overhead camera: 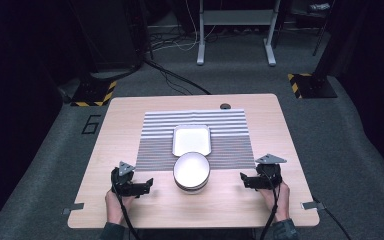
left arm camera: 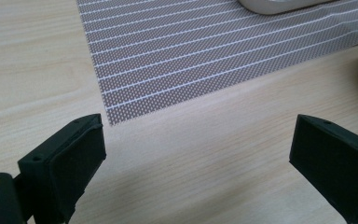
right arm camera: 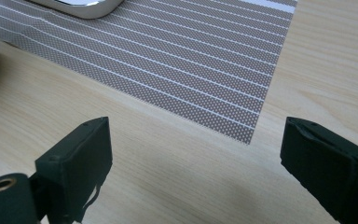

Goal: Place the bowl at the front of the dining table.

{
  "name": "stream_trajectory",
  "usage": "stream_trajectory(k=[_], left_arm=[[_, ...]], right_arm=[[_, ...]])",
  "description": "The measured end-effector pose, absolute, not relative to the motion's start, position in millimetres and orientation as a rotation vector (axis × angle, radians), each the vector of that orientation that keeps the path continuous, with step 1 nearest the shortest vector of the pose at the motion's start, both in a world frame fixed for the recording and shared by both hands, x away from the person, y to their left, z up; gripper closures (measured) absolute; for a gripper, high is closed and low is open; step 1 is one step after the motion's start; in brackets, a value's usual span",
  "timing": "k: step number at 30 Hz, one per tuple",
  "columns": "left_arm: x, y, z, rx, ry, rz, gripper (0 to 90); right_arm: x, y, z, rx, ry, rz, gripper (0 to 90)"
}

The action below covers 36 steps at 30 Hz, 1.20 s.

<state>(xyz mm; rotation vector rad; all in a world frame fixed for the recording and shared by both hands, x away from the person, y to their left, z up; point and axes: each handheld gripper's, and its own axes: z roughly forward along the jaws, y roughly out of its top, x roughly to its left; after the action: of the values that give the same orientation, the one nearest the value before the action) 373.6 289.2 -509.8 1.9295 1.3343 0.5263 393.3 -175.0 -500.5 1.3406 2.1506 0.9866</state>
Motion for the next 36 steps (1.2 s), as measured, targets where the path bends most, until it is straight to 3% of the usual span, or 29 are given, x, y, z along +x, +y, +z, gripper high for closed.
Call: stream_trajectory(k=[36], left_arm=[[375.4, 270.3, -472.8, 1.882, 1.201, 0.501, 6.6]], right_arm=[[396.5, -130.1, -461.3, 1.196, 2.258, 1.158, 10.5]])
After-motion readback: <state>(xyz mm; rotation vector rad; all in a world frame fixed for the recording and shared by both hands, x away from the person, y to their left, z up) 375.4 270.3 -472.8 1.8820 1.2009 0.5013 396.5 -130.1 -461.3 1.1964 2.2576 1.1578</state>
